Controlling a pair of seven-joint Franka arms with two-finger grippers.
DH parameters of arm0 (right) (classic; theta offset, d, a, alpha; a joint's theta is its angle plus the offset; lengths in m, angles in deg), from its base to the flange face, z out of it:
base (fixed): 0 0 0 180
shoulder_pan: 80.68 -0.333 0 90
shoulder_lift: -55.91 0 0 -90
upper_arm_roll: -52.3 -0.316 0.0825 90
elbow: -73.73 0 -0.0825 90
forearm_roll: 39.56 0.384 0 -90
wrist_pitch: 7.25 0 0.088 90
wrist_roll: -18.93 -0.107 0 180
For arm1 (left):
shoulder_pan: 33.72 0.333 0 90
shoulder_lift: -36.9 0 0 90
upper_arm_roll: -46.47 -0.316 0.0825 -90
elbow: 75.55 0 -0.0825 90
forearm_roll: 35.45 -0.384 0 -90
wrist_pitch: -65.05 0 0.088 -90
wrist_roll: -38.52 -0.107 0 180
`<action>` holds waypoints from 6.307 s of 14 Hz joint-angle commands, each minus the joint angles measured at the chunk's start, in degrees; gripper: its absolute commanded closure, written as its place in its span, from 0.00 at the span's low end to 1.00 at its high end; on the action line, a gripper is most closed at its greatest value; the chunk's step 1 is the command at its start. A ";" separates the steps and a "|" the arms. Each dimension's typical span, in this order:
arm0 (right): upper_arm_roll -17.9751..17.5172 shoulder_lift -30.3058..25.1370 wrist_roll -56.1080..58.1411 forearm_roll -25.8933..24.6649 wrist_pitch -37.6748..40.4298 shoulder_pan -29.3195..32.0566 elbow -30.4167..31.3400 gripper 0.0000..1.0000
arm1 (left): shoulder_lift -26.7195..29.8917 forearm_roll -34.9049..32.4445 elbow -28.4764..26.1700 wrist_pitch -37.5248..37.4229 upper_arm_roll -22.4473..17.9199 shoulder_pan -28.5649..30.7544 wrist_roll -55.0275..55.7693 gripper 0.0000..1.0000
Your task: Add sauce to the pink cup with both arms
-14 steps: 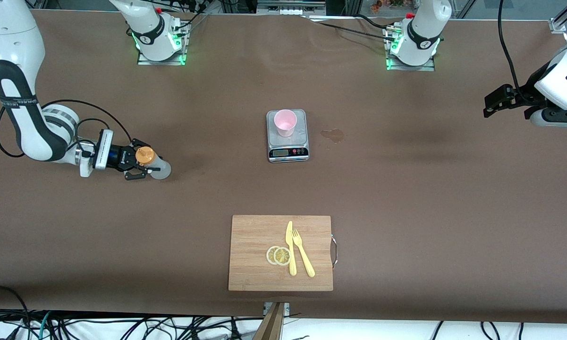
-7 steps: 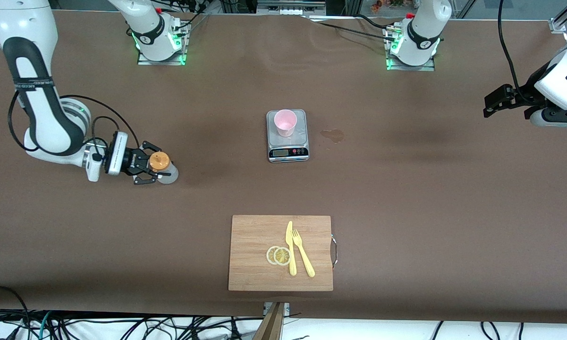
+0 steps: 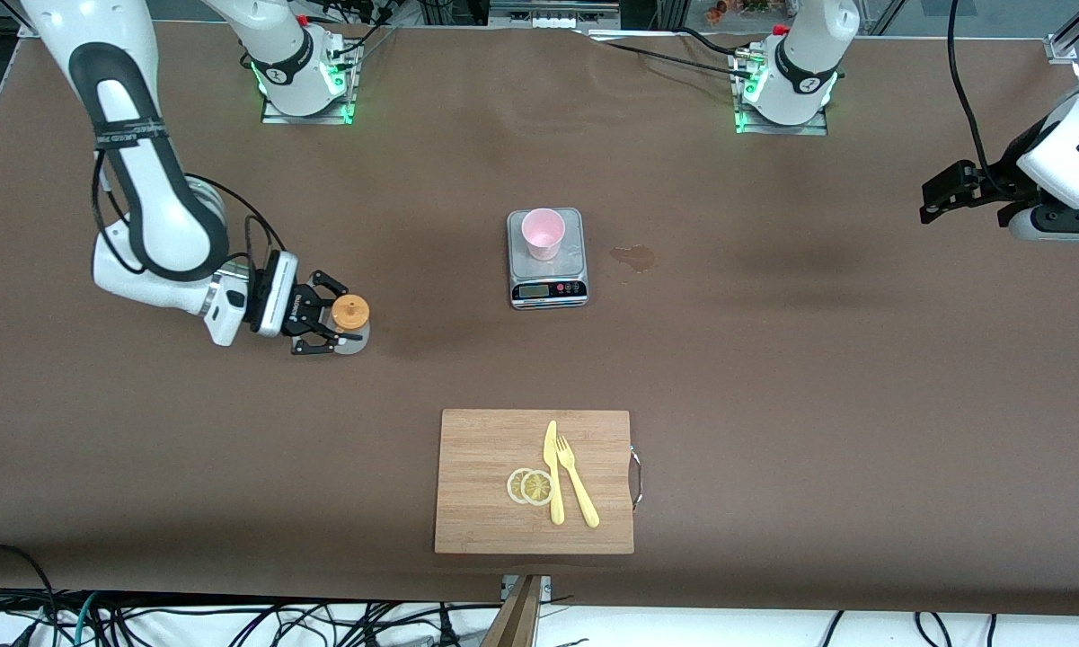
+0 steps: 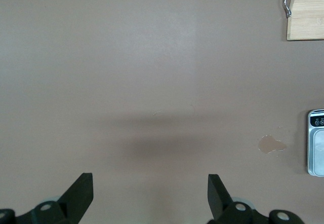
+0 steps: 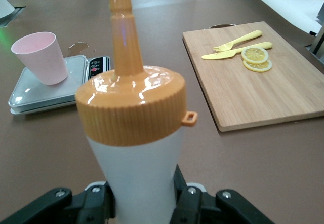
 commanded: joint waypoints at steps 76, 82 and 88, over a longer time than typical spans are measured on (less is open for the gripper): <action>0.08 3.31 -87.53 -78.53 26.11 -40.59 -19.03 0.60 | -0.39 -1.83 1.44 -1.25 0.09 0.20 -1.04 0.00; 0.08 3.31 -87.97 -79.23 27.35 -40.95 -19.12 0.60 | -0.39 -1.83 1.43 -1.25 0.09 0.20 -1.04 0.00; -0.01 4.63 -89.38 -80.37 30.24 -41.91 -21.93 0.60 | -0.39 -1.83 1.52 -1.33 0.00 0.20 -1.12 0.00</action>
